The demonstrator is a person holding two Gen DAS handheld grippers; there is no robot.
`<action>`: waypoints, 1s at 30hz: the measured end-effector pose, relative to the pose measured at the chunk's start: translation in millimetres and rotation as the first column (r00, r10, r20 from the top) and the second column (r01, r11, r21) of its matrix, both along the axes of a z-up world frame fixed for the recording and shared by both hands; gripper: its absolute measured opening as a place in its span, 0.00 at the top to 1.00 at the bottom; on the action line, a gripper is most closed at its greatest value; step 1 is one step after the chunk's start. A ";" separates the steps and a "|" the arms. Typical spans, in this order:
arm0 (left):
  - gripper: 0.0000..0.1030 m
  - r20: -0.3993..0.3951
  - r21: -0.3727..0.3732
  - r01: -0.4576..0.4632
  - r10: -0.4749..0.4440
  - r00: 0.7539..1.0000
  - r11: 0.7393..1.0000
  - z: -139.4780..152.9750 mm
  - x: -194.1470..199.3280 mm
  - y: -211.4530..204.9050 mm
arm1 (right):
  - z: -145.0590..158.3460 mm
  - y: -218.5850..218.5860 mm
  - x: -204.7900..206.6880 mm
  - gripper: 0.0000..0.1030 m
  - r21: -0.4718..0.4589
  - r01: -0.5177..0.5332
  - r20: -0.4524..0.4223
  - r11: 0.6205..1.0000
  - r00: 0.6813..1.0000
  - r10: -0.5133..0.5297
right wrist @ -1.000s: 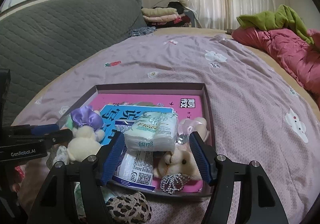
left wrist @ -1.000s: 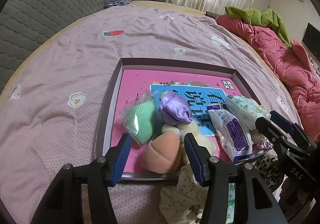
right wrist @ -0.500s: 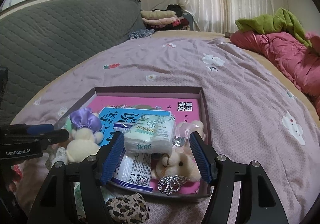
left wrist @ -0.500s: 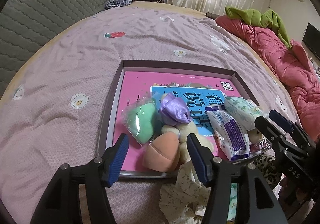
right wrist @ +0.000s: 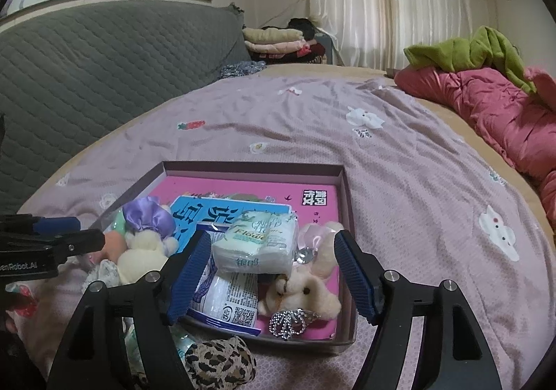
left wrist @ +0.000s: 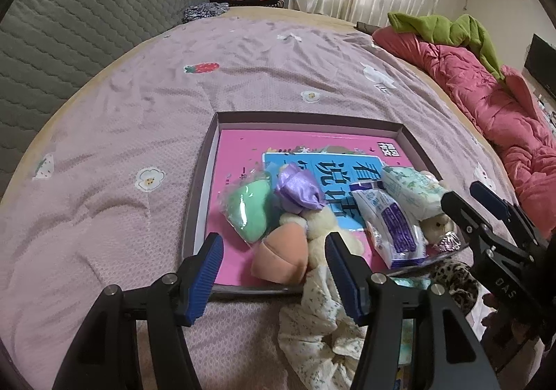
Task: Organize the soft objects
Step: 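Open the left tool to drop the peach sponge into the box and withdraw both tools, then reach the left tool to the cream scrunchie while the right tool reaches the leopard cloth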
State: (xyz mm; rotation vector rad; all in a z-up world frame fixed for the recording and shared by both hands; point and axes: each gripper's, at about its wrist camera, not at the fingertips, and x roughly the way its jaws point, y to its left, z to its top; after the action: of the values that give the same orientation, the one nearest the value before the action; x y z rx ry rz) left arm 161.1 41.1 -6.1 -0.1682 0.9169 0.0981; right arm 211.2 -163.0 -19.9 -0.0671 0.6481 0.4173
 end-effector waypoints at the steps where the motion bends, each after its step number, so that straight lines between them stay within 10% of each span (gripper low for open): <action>1: 0.41 0.001 0.004 0.001 -0.001 1.000 1.000 1.3 -1.0 -1.1 | 0.9 -0.5 -0.5 0.27 0.001 0.001 0.003 1.000 1.000 -0.001; 30: 0.41 0.061 -0.027 0.011 -0.010 0.998 1.000 32.2 -34.1 -4.5 | 46.0 -31.7 -66.9 0.27 0.024 0.111 0.096 0.994 0.989 -0.113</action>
State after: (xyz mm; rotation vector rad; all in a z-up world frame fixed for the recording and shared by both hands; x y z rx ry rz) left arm 127.0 36.7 26.2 -0.1906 0.8581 0.0706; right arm 144.3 -194.8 26.0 -0.0328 0.5490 0.3100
